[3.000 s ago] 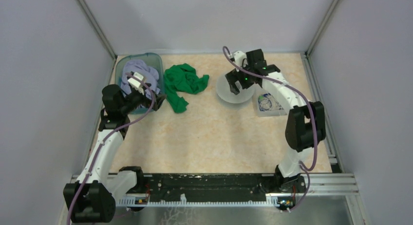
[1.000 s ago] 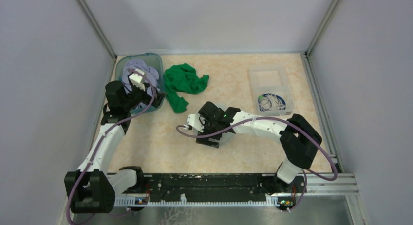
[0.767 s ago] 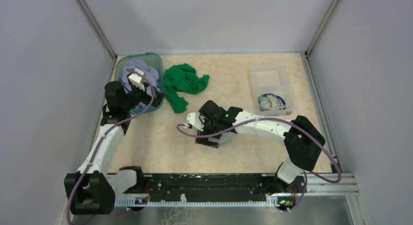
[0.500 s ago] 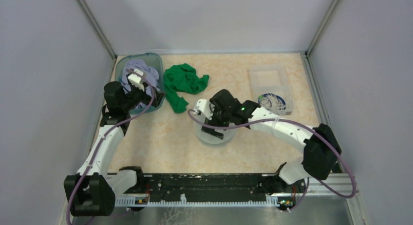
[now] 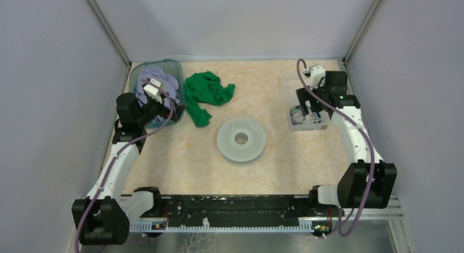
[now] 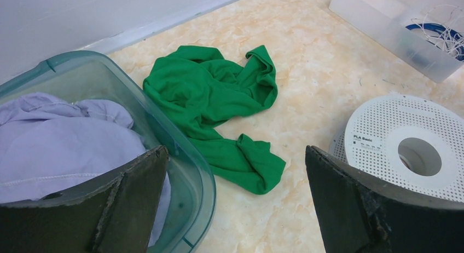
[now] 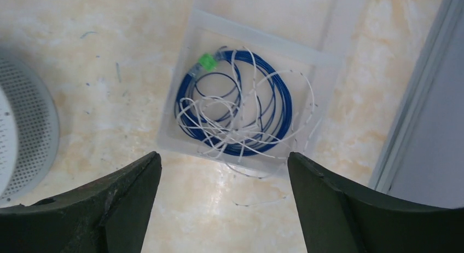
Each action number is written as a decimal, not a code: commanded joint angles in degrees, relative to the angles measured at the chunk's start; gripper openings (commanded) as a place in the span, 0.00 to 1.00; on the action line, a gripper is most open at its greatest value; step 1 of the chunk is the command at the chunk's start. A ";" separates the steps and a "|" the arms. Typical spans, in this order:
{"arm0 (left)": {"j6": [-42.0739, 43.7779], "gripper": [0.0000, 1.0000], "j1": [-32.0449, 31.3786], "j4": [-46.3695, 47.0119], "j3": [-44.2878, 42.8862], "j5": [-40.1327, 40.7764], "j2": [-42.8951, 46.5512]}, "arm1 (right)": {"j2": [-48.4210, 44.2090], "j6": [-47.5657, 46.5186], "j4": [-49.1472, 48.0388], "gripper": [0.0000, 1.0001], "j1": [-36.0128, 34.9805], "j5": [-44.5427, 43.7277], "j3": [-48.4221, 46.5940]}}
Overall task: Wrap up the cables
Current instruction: Pick up the cable from the storage box.
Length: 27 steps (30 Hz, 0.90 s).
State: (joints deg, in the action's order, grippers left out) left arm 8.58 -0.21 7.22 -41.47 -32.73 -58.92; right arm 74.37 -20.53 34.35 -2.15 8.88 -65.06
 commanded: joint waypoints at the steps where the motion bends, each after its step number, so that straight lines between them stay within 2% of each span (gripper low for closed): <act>1: -0.23 1.00 0.36 1.92 0.60 -1.79 0.63 | 4.69 0.83 1.06 0.84 5.31 3.04 -3.23; 6: -0.23 1.00 0.37 1.97 0.71 -1.92 0.88 | 10.50 1.71 -0.17 0.75 6.50 4.81 -3.15; 10: -0.42 1.00 0.35 1.86 0.69 -2.10 1.04 | 14.46 2.08 -1.63 0.63 6.48 4.85 -3.77; 14: -0.52 1.00 0.35 1.81 0.70 -2.29 1.29 | 17.44 1.46 -2.04 0.43 6.46 4.05 -4.63; 17: -0.54 1.00 0.32 1.83 0.61 -2.17 1.36 | 18.44 1.09 -0.55 0.22 6.51 5.38 -5.61; 19: -0.50 1.00 0.33 1.67 0.53 -2.16 1.27 | 17.78 1.03 0.86 0.08 6.49 6.80 -6.87; 21: -0.53 1.00 0.38 1.52 0.33 -2.24 1.05 | 15.61 1.10 2.04 0.00 6.46 7.97 -8.43; 27: 0.56 1.00 0.29 0.81 -0.89 -2.76 0.24 | 5.53 3.83 6.11 0.00 6.22 15.69 -17.02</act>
State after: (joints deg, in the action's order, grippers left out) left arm 8.58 -0.21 7.46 -41.21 -33.78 -58.70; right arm 89.78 -18.92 39.07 4.19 17.30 -73.25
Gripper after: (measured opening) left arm 0.998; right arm 0.014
